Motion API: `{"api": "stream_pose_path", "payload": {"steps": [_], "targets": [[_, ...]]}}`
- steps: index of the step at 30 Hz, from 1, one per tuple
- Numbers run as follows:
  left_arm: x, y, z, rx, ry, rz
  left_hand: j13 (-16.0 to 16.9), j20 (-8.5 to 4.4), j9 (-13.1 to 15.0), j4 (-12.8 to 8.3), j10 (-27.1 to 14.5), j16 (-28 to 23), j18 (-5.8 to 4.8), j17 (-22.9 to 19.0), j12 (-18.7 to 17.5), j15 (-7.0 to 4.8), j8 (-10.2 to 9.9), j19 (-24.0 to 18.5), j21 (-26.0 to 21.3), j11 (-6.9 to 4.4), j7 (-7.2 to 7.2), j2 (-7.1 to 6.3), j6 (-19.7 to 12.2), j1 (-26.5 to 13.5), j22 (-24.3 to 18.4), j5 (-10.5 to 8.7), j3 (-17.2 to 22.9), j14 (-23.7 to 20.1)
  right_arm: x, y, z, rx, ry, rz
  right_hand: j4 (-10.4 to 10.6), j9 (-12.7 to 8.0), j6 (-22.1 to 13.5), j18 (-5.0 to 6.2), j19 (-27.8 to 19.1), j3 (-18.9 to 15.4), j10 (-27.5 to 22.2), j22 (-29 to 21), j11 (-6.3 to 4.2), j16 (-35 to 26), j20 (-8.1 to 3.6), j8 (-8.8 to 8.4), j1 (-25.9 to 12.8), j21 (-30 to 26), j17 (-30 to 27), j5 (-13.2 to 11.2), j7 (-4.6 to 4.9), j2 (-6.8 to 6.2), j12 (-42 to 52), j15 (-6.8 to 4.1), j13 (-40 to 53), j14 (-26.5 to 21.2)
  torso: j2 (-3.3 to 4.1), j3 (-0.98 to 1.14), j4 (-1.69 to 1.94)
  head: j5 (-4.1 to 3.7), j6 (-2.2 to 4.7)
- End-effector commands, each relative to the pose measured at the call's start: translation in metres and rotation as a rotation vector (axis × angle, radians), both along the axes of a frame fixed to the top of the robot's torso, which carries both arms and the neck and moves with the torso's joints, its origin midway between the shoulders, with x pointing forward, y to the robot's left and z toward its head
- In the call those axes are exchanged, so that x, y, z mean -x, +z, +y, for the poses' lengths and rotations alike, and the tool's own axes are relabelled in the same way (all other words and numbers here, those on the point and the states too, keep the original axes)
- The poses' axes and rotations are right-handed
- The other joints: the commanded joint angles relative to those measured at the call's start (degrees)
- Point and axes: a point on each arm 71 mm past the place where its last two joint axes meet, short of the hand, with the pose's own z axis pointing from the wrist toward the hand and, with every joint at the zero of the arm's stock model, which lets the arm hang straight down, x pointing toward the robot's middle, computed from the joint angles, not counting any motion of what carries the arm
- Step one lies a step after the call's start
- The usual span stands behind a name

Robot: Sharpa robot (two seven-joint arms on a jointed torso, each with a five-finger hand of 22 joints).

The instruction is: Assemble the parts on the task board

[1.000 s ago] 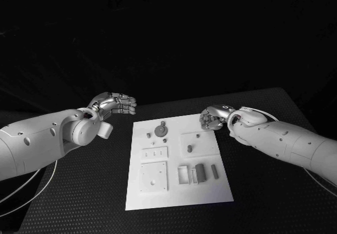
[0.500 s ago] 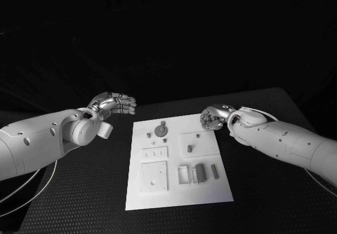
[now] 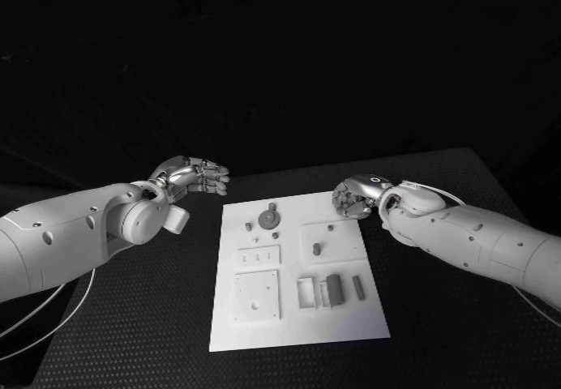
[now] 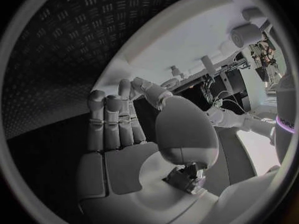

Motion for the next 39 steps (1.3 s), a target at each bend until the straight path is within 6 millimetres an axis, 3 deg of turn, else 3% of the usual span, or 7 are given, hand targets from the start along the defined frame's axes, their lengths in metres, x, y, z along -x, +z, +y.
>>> {"api": "stream_pose_path", "payload": {"steps": [1, 11, 15, 18, 27, 33, 39], "targets": [[0.002, -0.004, -0.006, -0.1, -0.048, 0.03, 0.43, -0.6, 0.07, 0.24, 1.41, 0.74, 1.16, 0.71, 0.62, -0.57, 0.57, 1.11, 0.67, -0.63, -0.34, 0.16, 1.08, -1.2, 0.6, -0.03, -0.51, 1.19, 0.0, 0.007, 0.007, 0.01, -0.001, -0.031, 0.07, 1.48, 2.12, 3.96, 0.26, 0.4, 0.12, 0.98, 0.26, 0.0, -0.13, 0.25, -0.03, 0.15, -0.07, -0.09, 1.22, -0.47, -0.29, -0.06, 0.09, -0.03, -0.07, -0.03, -0.06, 0.4, 0.54], [0.004, -0.016, -0.021, -0.321, -0.095, 0.125, 2.75, -2.88, 0.36, 0.36, 6.59, 3.67, 1.23, 4.12, 3.06, -3.06, 1.91, 5.14, 3.56, -3.12, -2.25, 0.32, 5.62, -4.22, 3.47, -0.05, -0.68, 5.74, 0.006, 0.035, 0.032, 0.031, 0.019, -0.067, 0.41, 1.62, 2.1, 3.96, 0.31, 0.34, 0.26, 0.95, 0.31, -0.03, -0.11, 0.12, -0.55, 0.18, -0.07, -0.15, 1.26, -1.34, -0.65, 0.0, 0.21, 0.04, -0.31, -0.34, -0.63, 0.71, 1.71], [0.004, -0.018, -0.03, -0.337, -0.099, 0.142, 3.49, -3.4, 0.51, 0.39, 7.32, 4.16, 1.05, 5.15, 3.41, -3.51, 2.01, 5.67, 4.11, -3.52, -2.6, -0.24, 6.44, -5.43, 4.22, -0.06, -1.06, 6.38, 0.012, 0.042, 0.045, 0.015, 0.024, -0.067, 0.69, 1.73, 2.26, 3.96, 0.43, 0.32, 0.48, 0.95, 0.25, 0.03, -0.14, 0.13, -0.78, 0.25, -0.04, -0.16, 1.2, -1.85, -0.76, -0.04, 0.34, 0.17, -0.66, -0.69, -1.06, 1.25, 2.13], [0.006, -0.019, -0.04, -0.341, -0.098, 0.148, 3.74, -3.53, 0.43, 0.35, 7.18, 4.08, 0.92, 5.49, 3.31, -3.51, 1.68, 5.52, 4.11, -3.48, -2.48, -0.96, 6.17, -6.34, 4.44, -0.06, -1.56, 6.22, 0.019, 0.046, 0.061, -0.004, 0.035, -0.061, 0.99, 1.85, 2.47, 3.96, 0.63, 0.28, 0.79, 0.95, 0.15, 0.13, -0.21, 0.16, -1.0, 0.36, 0.0, -0.17, 1.1, -2.32, -0.81, -0.13, 0.51, 0.41, -1.16, -1.1, -1.46, 1.78, 2.79], [0.012, -0.018, -0.073, -0.31, -0.132, 0.13, 4.05, -3.84, -0.31, 0.15, 4.39, 3.85, 0.74, 6.74, 1.7, -3.63, -0.36, 5.21, 3.93, -2.28, -1.18, -2.56, 3.48, -10.41, 4.94, -0.08, -5.39, 6.0, 0.033, 0.052, 0.097, -0.027, 0.062, -0.058, 1.99, 2.16, 2.88, 3.96, 1.15, -0.53, 1.42, 0.9, -0.05, 0.27, -0.51, -0.03, -2.75, 0.62, 0.05, -0.21, 0.91, -5.54, -1.24, -0.35, 1.1, 0.95, -2.79, -2.44, -2.57, 3.72, 3.08], [0.018, -0.022, -0.087, -0.285, -0.152, 0.134, 4.37, -3.81, -0.44, 0.1, 3.97, 3.51, 0.79, 7.22, 1.43, -3.55, -0.69, 4.89, 3.54, -2.16, -1.05, -2.66, 3.17, -12.53, 4.91, -0.11, -7.64, 5.6, 0.038, 0.054, 0.115, -0.027, 0.075, -0.072, 2.89, 2.29, 3.06, 3.96, 1.37, -0.81, 1.66, 0.82, -0.12, 0.26, -0.72, -0.28, -4.22, 0.59, 0.08, -0.19, 0.85, -7.78, -1.59, -0.42, 1.53, 1.08, -3.34, -2.83, -2.98, 4.24, 3.16], [0.02, -0.024, -0.092, -0.273, -0.163, 0.137, 4.65, -3.76, -0.48, 0.11, 3.72, 3.22, 0.88, 7.58, 1.25, -3.49, -0.82, 4.75, 3.22, -2.1, -1.04, -2.96, 3.1, -14.35, 4.84, -0.12, -9.43, 5.36, 0.042, 0.054, 0.125, -0.018, 0.086, -0.076, 3.93, 2.41, 3.12, 3.96, 1.46, -0.96, 1.74, 0.74, -0.12, 0.22, -0.84, -0.53, -5.55, 0.47, 0.1, -0.2, 0.85, -9.53, -1.89, -0.44, 1.95, 1.09, -3.55, -2.95, -3.12, 4.64, 3.03]]}}
